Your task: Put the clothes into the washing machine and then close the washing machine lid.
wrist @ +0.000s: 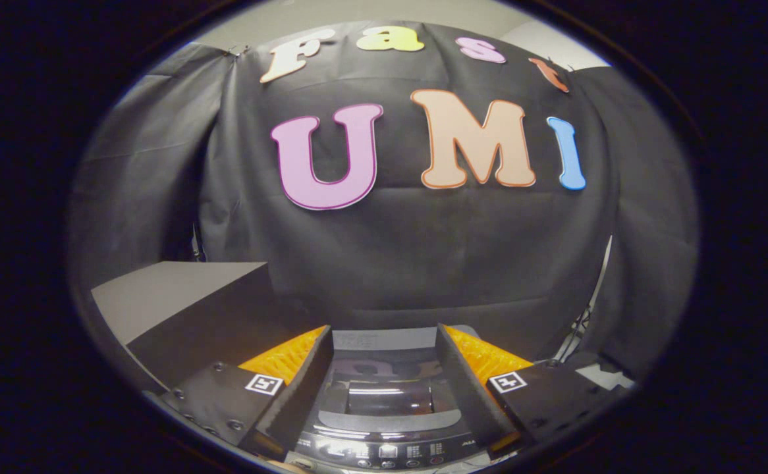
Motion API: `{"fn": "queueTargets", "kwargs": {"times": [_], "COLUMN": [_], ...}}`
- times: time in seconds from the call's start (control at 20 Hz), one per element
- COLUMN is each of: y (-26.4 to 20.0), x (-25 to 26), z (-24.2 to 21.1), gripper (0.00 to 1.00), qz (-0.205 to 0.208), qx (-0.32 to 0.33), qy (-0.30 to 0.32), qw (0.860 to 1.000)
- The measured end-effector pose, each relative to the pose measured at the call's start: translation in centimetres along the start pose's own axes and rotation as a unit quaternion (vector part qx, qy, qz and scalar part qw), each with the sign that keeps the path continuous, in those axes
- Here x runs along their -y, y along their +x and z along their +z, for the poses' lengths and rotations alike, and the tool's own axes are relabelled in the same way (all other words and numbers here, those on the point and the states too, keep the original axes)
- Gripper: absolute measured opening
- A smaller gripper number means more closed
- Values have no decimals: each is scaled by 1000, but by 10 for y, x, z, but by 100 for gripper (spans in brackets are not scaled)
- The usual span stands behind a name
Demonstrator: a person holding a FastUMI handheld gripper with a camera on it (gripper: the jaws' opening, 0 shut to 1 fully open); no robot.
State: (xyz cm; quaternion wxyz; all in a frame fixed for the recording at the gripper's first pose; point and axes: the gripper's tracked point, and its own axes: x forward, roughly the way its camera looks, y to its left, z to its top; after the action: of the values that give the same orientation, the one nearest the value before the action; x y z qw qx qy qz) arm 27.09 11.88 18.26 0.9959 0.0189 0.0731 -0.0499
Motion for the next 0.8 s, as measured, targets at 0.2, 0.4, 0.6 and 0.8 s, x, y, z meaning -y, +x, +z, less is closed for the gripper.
{"fn": "queueTargets", "kwargs": {"times": [0.2, 0.4, 0.6, 0.8], "y": [-34, -74, -117, -164], "x": [20, 43, 64, 80], "z": [-8, -23, -51, -78], "gripper": [98, 97, 97, 97], "qz": [8, 11, 15, 20], "qx": [31, 68, 97, 129], "qy": [17, -14, -18, -27], "qw": [999, 998, 995, 991]}}
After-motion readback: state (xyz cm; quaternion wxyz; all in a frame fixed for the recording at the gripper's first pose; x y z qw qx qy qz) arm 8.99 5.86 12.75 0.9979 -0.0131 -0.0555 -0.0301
